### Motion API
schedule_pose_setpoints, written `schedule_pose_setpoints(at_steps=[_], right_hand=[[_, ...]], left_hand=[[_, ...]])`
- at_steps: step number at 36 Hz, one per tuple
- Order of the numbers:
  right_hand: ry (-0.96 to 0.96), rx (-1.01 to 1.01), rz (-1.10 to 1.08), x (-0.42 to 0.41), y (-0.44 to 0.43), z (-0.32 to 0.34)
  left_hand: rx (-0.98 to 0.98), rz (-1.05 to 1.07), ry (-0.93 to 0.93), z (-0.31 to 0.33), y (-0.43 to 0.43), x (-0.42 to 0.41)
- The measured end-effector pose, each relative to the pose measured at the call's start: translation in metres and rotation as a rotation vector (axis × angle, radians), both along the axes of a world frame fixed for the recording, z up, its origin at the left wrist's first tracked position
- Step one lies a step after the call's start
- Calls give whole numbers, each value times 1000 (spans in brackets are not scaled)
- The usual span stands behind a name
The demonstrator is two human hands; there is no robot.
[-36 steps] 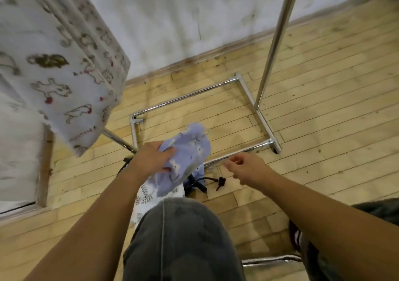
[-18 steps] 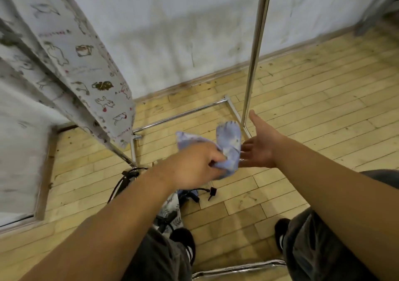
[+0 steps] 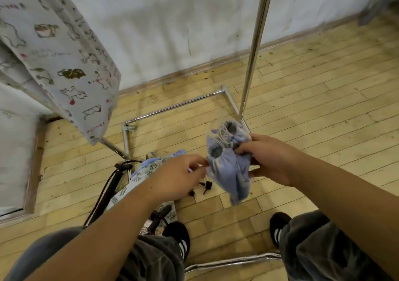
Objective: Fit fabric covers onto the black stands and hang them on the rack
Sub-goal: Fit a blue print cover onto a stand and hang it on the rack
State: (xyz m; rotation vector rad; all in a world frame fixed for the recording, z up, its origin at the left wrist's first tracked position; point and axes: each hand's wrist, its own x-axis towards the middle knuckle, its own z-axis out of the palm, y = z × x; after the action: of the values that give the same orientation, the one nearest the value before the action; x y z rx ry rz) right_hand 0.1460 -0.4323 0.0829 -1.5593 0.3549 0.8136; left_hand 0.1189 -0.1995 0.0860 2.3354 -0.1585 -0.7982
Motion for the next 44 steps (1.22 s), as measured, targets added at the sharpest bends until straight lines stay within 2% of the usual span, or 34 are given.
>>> schedule_pose_setpoints(at_steps=[3,5,8,12,15,18,23,33,38,44], right_hand=[[-24,-47,91,-4,6,2],[-24,-64,127,-4,9,1],[-40,-84,139,-2,12,-1],[-30,5,140,1,20,0],[-8,49,77,3,27,1],[-28,39,21,6,32,2],[52,27,-91,13,37,2],[-34,-40,-185,17,38,-2],[-29,-19,-249,19,34,-2],[-25,97,-329,21,32,-1]], left_hand=[[-197,240,25,8,-7,12],[-235,221,-10,9,-11,18],[-136,125,-107,4,-16,21],[-22,86,-178,1,-20,22],[-110,159,-156,3,-18,25],[-159,222,-204,3,-13,28],[-216,347,-265,8,-6,31],[-260,470,-222,18,-6,36],[-356,397,-182,30,-7,34],[-322,108,-3,29,-8,31]])
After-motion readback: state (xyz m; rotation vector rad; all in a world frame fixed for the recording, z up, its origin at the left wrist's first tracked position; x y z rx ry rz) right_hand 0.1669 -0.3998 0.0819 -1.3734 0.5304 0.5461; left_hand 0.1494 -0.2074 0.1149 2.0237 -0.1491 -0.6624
